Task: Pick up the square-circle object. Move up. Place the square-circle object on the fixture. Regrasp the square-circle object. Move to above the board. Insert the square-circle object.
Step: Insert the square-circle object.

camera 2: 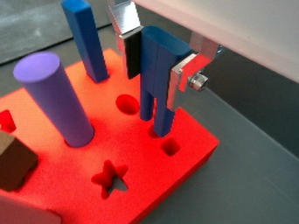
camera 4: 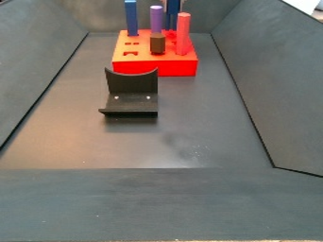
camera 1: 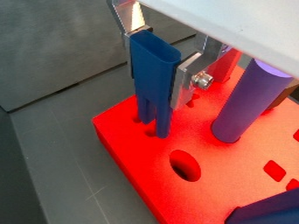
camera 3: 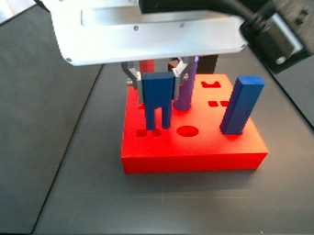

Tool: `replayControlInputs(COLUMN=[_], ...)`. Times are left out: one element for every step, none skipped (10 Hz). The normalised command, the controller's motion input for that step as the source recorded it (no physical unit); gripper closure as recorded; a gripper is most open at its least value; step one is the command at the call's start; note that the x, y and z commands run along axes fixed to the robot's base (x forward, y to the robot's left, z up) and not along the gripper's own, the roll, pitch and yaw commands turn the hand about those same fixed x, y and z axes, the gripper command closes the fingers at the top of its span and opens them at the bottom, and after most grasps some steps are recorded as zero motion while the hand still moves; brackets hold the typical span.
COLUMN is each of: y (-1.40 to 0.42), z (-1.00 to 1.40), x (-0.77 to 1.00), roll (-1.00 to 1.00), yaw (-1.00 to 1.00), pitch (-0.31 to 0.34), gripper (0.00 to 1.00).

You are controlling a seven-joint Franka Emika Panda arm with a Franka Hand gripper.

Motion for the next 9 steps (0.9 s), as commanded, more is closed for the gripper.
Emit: replayControlInputs(y=[0.00,0.00,0.00,0.12,0.11,0.12,0.07,0.00,0.00], z=[-0.01,-0.08,-0.20,-0.13,0.00,-0.04,-0.01,-0.04,-0.01], x=[-0.05,-0.11,0.00,0.00,0.00,-0.02,-0.05,-0.20,-0.14], roll=[0.00,0.00,-0.14,-0.27,-0.27,-0.34,-0.21,-0.14,-0.02], yaw=[0.00,0.00,-0.11,-0.11,0.00,0.00,0.00,0.09,0.07], pitch=[0.000,0.000,-0.063,-0.104,-0.096,-0.126,-0.094,-0.120,-0.063], gripper=[1.00,1.00,1.00,1.00,1.00,1.00,1.00,1.00,1.00])
